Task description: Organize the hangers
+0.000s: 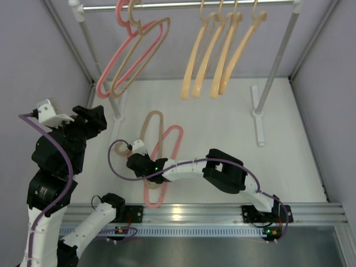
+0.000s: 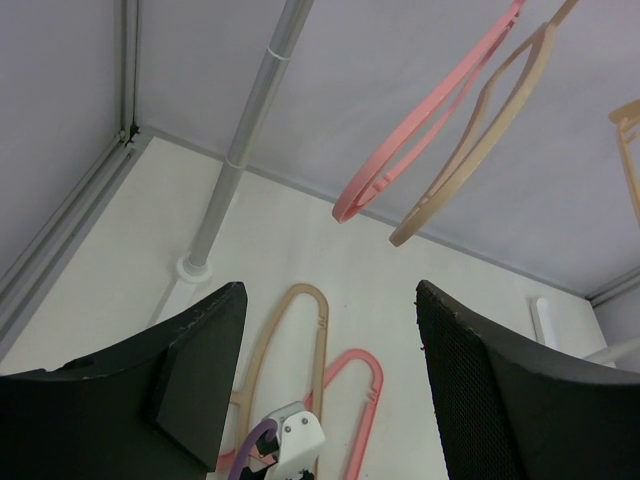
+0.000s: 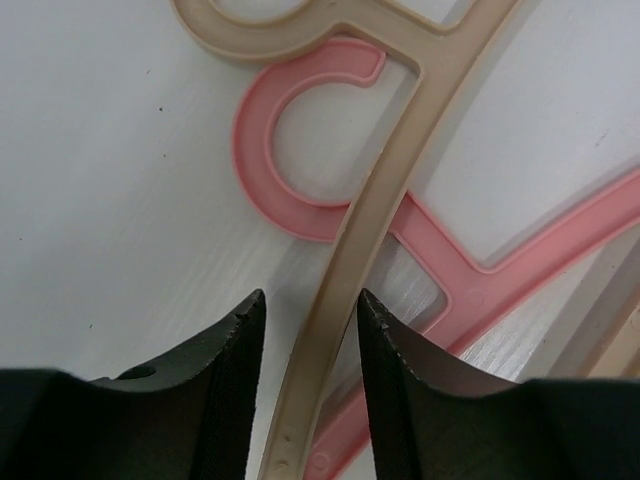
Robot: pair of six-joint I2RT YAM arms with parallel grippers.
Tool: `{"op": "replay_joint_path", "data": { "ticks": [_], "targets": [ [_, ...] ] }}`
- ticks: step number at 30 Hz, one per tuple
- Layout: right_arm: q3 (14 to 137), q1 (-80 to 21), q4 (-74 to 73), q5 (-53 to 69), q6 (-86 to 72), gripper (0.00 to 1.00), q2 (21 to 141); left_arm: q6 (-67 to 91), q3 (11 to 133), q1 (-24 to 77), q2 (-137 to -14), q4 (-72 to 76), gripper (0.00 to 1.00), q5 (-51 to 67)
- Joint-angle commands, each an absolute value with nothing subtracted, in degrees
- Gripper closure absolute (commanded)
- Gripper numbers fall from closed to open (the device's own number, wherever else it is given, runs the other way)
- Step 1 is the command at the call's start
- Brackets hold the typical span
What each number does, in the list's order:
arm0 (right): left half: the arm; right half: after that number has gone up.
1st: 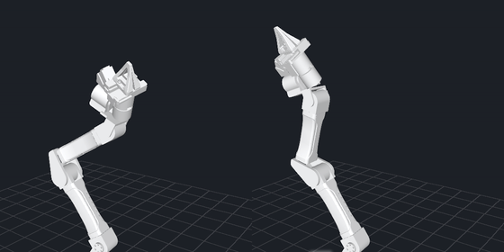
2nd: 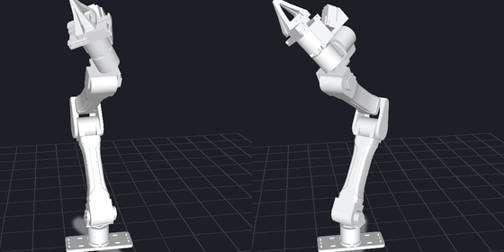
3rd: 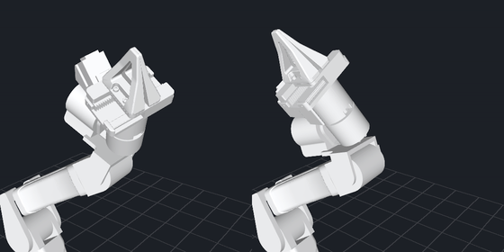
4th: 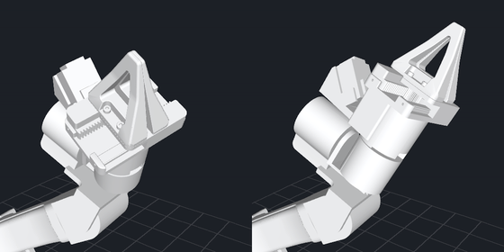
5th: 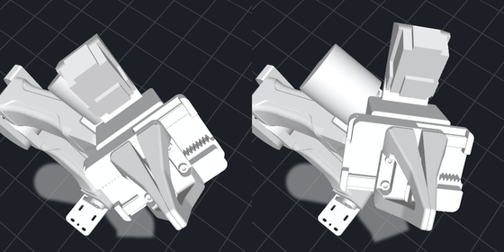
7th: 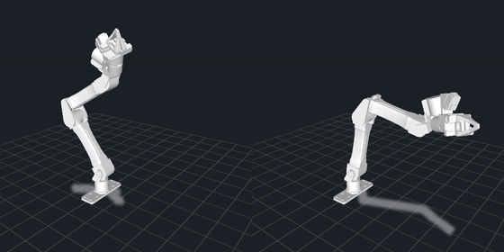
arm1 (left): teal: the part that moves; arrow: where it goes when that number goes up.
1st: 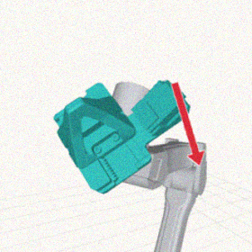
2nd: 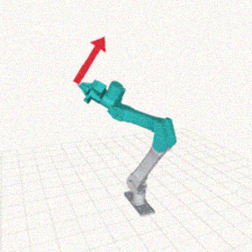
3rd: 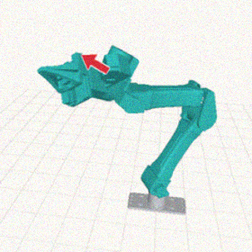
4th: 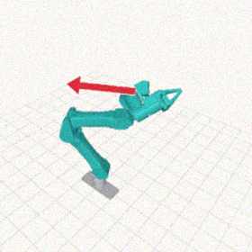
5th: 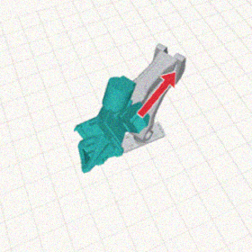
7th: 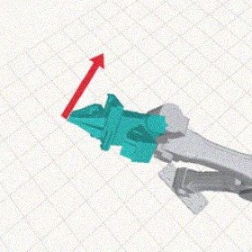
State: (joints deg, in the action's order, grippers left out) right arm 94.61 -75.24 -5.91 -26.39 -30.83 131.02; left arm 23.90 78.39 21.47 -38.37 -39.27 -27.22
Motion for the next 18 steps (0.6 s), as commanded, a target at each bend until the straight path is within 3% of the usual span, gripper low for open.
{"op": "replay_joint_path", "data": {
  "ticks": [1, 6, 13, 18],
  "targets": [
    [95.8, -74.79, -8.52, -27.16, -32.17, 0.6, 133.5, 23.47, 77.78, 21.45, -37.88, -38.76, 0.27, -26.72],
    [96.85, -74.71, -10.72, -27.95, -32.52, 0.73, 134.3, 23.55, 77.7, 21.45, -37.88, -38.85, 0.27, -26.37],
    [95.1, -74.71, -11.51, -28.12, -32.96, 1.0, 130.97, 23.73, 77.78, 21.45, -37.88, -38.85, 0.27, -26.37],
    [91.32, -74.71, -11.51, -28.83, -33.57, 1.0, 124.03, 23.99, 78.22, 21.45, -37.79, -38.67, 0.27, -26.28]
  ]
}}
